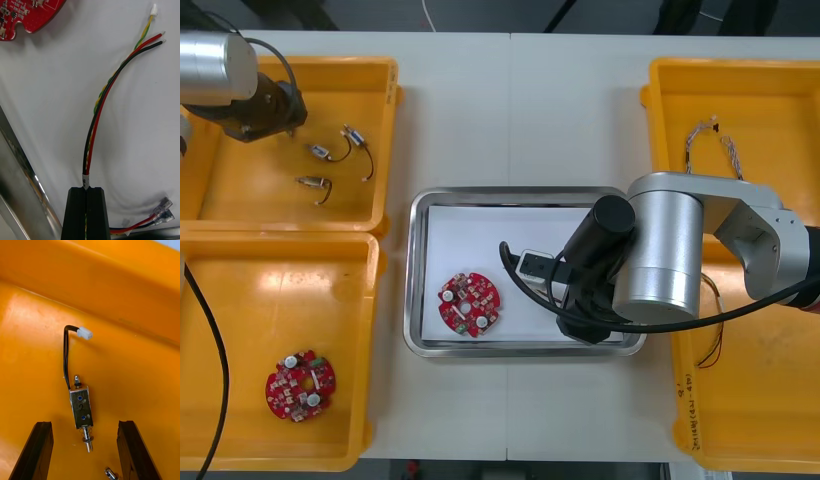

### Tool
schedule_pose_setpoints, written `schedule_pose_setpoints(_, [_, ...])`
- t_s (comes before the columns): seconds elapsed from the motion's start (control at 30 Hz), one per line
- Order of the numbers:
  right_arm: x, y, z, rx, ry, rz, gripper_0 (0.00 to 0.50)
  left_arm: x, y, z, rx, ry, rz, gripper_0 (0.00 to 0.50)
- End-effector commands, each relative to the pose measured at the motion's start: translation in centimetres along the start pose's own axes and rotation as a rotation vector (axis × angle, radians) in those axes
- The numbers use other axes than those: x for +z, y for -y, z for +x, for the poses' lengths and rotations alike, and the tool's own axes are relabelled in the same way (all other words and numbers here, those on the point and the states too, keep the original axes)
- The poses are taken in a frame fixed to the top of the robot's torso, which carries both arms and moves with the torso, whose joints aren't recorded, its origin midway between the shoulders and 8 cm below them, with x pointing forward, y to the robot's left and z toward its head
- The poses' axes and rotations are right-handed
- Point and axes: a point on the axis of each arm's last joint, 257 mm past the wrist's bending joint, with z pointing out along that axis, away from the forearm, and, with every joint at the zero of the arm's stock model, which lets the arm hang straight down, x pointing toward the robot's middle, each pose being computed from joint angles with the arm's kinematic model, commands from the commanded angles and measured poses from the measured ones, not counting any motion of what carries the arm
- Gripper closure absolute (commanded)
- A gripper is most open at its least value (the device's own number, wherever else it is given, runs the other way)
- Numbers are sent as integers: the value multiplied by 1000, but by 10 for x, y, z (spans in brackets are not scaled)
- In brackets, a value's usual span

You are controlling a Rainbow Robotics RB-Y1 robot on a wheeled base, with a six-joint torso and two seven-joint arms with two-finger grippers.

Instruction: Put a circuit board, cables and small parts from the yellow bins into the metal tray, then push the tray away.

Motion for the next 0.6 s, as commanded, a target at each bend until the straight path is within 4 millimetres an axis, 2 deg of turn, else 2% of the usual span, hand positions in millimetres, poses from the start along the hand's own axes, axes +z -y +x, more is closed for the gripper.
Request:
schedule_pose_setpoints(0.03, [-4, -3, -12, -62, 12, 0, 500, -14, 25, -33, -33, 90, -13, 0])
schedule_pose_setpoints(0.13, [-2, -4, -10, -62, 6, -4, 497, -12, 29, -32, -41, 97, -8, 0])
schedule_pose_setpoints(0.17, [-2, -5, -9, -61, 5, -7, 410, -10, 27, -32, -45, 101, -7, 0])
schedule_pose_setpoints(0.2, [-2, -6, -10, -62, 6, -8, 363, -9, 28, -32, -45, 102, -6, 0])
schedule_pose_setpoints(0.23, [-2, -5, -9, -61, 5, -7, 263, -6, 26, -31, -46, 107, -5, 0])
schedule_pose_setpoints(0.27, [-2, -5, -9, -58, 5, -7, 109, -2, 25, -32, -48, 119, 1, 0])
schedule_pose_setpoints(0.3, [-2, -5, -9, -58, 5, -8, 35, 0, 26, -31, -47, 123, 7, 0])
schedule_pose_setpoints(0.33, [-1, -6, -8, -55, 4, -12, 0, 5, 23, -30, -45, 130, 9, 0])
schedule_pose_setpoints(0.6, [-2, -4, -13, -44, 32, -11, 0, 11, 22, -25, -50, 126, 20, 0])
